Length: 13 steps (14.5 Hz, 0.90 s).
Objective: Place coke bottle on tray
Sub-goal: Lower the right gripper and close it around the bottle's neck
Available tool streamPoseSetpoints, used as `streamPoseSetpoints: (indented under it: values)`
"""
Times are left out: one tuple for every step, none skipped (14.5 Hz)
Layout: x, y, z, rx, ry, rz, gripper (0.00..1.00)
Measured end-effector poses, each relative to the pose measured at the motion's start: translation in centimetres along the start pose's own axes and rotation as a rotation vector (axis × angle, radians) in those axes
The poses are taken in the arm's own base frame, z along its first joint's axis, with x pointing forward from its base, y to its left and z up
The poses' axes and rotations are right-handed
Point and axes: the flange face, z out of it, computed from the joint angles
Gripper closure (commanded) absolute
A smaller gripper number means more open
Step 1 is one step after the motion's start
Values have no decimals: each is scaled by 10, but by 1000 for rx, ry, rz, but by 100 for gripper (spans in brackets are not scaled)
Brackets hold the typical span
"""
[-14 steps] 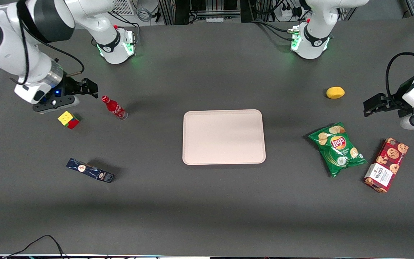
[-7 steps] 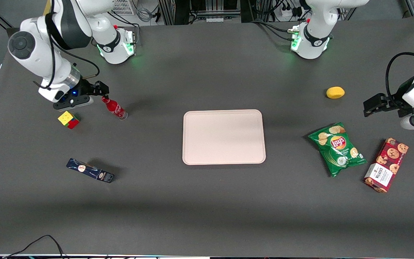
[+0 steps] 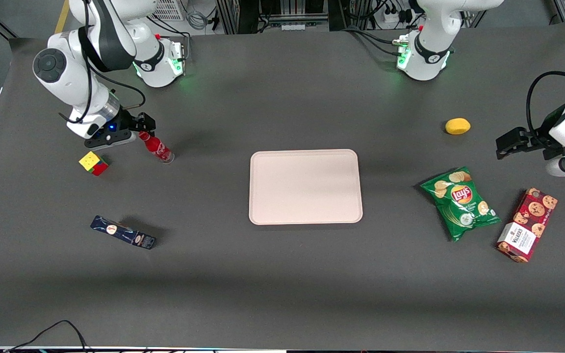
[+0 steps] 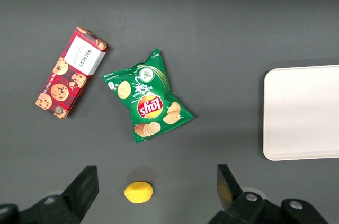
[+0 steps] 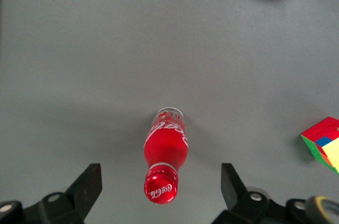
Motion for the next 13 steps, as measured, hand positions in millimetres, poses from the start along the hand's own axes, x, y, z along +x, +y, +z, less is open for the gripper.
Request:
streamPoseSetpoints:
  values:
    - [-3, 0, 6, 0, -4, 1, 0]
    - [-6, 1, 10, 0, -8, 2, 0]
    - [-8, 1, 13, 1, -15, 3, 0]
    - [-10, 1, 16, 1, -20, 4, 0]
    - [-11, 1, 18, 1, -24, 4, 0]
    - [-12, 1, 19, 1, -26, 5, 0]
    - [-12, 1, 20, 1, -23, 5, 0]
    - [-12, 1, 21, 1, -17, 5, 0]
    - [-12, 2, 22, 0, -11, 6, 0]
    - [-11, 2, 23, 0, -5, 6, 0]
    - [-10, 2, 26, -1, -1, 6, 0]
    - [-9, 2, 28, -1, -2, 7, 0]
    - [-9, 3, 30, -1, -4, 7, 0]
